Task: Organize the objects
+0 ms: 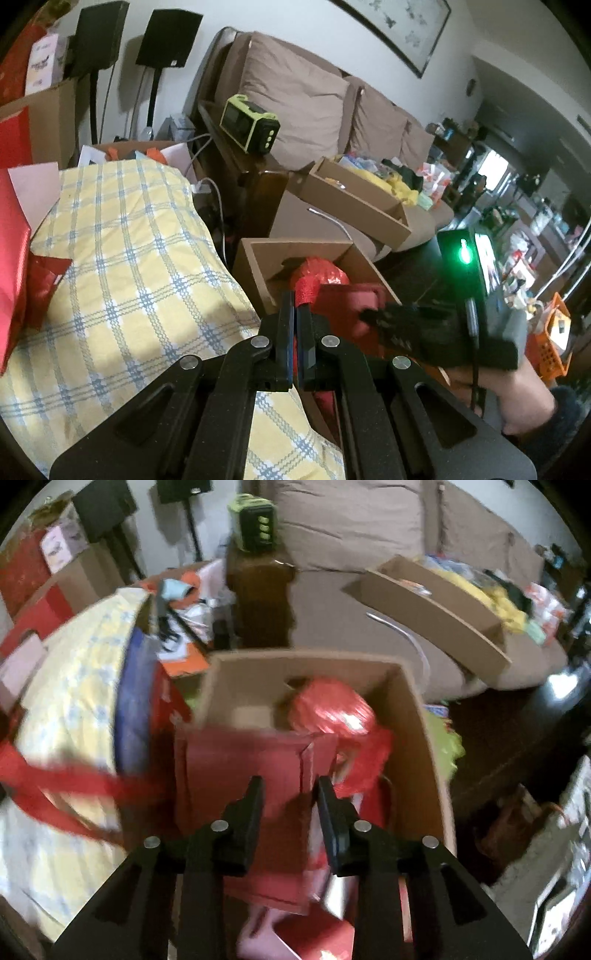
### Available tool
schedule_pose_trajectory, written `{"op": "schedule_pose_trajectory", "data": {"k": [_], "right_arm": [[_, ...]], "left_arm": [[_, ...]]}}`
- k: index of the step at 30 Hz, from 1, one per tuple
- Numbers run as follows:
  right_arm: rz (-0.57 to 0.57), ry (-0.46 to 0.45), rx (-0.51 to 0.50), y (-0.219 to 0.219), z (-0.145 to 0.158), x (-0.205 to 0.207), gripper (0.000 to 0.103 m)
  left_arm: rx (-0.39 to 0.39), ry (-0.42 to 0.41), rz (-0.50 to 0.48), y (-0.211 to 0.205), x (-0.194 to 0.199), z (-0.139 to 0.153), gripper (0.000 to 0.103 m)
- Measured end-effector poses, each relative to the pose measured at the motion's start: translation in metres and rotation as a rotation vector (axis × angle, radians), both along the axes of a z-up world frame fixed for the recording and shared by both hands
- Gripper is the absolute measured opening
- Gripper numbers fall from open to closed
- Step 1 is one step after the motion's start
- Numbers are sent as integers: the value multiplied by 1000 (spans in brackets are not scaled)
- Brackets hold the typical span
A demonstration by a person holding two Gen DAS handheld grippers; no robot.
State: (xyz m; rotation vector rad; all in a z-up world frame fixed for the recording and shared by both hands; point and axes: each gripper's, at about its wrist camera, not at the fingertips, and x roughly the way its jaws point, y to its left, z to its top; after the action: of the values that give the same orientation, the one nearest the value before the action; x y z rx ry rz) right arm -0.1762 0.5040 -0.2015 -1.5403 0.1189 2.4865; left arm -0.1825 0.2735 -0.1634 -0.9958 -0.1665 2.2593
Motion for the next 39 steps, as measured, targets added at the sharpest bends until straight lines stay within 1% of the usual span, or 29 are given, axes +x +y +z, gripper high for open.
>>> {"op": "schedule_pose_trajectory", "data": {"k": [1,3,4,5,8,10,13,16,18,20,22,25,27,31,33,35,36,37,38,39], "right_arm": [[-5,-16,-8,5,-3,9,22],[-24,-63,-69,17,-11,27,11],[-31,-78,-108,24,-13,38,11],[-31,-82,-124,28,-13,48,11],[-47,-63,-91,38,-2,66,11],[-64,-27,-95,46,11,71,11],[-73,33,-97,53,36,66,11],[-54,73,-92,52,51,54,12],[-39,86,-81,50,55,39,13],[-20,52,-99,44,46,21,13],[17,7,-143,32,29,10,13],[45,-20,-169,13,3,11,12],[35,-35,-190,9,-12,15,12],[-4,-31,-258,15,-35,44,13],[-28,-47,-232,21,-45,56,13],[-86,0,-157,33,-45,66,12],[-112,42,-112,38,-40,71,12],[-135,91,-88,43,-35,76,12],[-168,138,-97,53,-30,80,12],[-185,153,-115,58,-29,81,13]], "left_arm": [[3,-7,-1,-2,1,0,1],[7,-23,-6,-3,0,-1,1],[3,-24,-6,-4,1,-2,1],[-4,-23,-8,-4,2,-3,1],[-16,-33,-8,-5,3,-13,1],[-25,-54,-5,-4,4,-22,1],[-40,-66,1,-4,6,-31,1],[-37,-60,-9,-3,10,-32,1],[-36,-43,-9,-2,12,-34,1],[-34,-45,-11,-1,11,-35,1],[-10,-26,-15,-4,12,-32,1],[12,-31,-4,-8,10,-32,1],[18,-35,-3,-9,9,-31,1],[21,-34,-10,-8,12,-31,1],[14,-33,-15,-6,13,-31,1],[22,-35,-25,-3,13,-31,1],[24,-35,-27,-2,14,-31,1],[23,-35,-25,-1,15,-32,1],[21,-35,-26,0,15,-33,1],[18,-35,-28,2,15,-33,1]]}}
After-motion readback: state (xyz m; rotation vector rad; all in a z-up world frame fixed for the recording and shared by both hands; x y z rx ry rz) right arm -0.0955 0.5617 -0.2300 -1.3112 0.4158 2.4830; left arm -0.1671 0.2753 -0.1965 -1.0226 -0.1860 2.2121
